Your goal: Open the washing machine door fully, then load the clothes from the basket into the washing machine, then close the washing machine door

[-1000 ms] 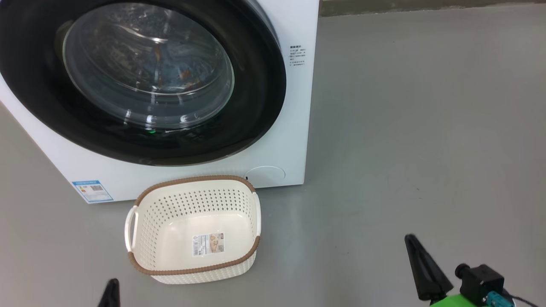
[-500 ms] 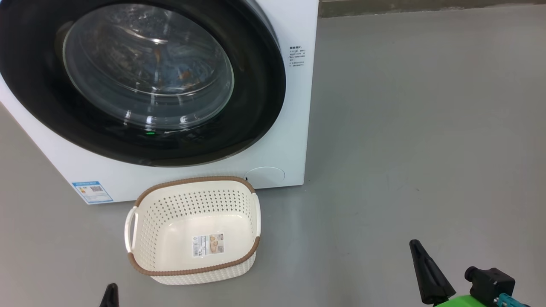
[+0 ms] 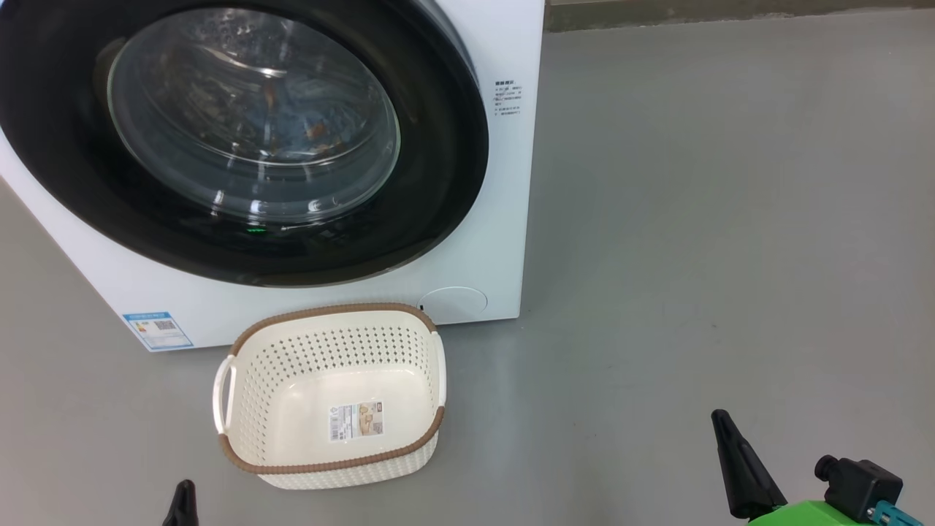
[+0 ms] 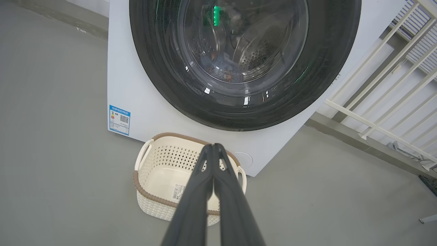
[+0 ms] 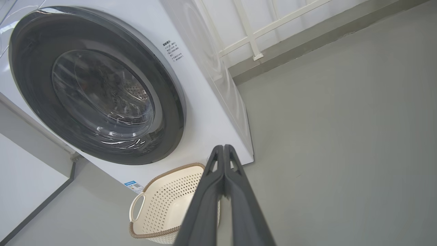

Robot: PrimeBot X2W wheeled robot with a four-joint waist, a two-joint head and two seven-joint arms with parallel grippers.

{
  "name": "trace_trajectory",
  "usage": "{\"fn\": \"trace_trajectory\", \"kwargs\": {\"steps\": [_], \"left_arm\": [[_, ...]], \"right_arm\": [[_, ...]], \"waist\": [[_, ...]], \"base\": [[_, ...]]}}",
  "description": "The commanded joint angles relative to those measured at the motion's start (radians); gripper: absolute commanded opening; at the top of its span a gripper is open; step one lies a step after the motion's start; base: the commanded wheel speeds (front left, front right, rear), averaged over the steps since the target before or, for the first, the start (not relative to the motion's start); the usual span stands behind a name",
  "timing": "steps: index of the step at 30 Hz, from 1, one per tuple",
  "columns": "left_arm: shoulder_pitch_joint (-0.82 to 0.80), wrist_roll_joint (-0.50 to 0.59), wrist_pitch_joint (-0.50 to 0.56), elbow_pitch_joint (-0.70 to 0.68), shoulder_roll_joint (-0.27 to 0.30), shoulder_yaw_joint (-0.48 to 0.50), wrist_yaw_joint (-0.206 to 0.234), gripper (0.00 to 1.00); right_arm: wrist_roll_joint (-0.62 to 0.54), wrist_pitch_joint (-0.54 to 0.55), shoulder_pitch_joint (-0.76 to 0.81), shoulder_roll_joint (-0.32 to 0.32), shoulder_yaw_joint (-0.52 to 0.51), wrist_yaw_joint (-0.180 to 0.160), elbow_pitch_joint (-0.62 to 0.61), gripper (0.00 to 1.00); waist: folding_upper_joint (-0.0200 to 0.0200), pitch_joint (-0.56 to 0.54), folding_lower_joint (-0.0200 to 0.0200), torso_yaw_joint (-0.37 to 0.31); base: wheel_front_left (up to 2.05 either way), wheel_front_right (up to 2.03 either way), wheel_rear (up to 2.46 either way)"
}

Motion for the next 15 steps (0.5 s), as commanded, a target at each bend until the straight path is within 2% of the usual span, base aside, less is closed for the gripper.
{"fn": "trace_trajectory", "kwargs": {"steps": [1, 15], "left_arm": [[-0.039, -0.026, 0.006, -0.015, 0.016, 0.011, -0.001, 0.0], [-0.07, -0.183, 0.043, 0.0, 0.017, 0.017, -0.001, 0.0]], "right_arm": [[0.034, 0.005, -0.038, -0.011, -0.002, -0.001, -0.021, 0.0], [0.195, 0.04, -0.054, -0.017, -0.01, -0.001, -0.013, 0.0]], "waist": [[-0.0001, 0.0, -0.0001, 0.0], [-0.0001, -0.003, -0.0001, -0.001]], "base": [[0.0, 0.0, 0.0], [0.0, 0.0, 0.0]]}}
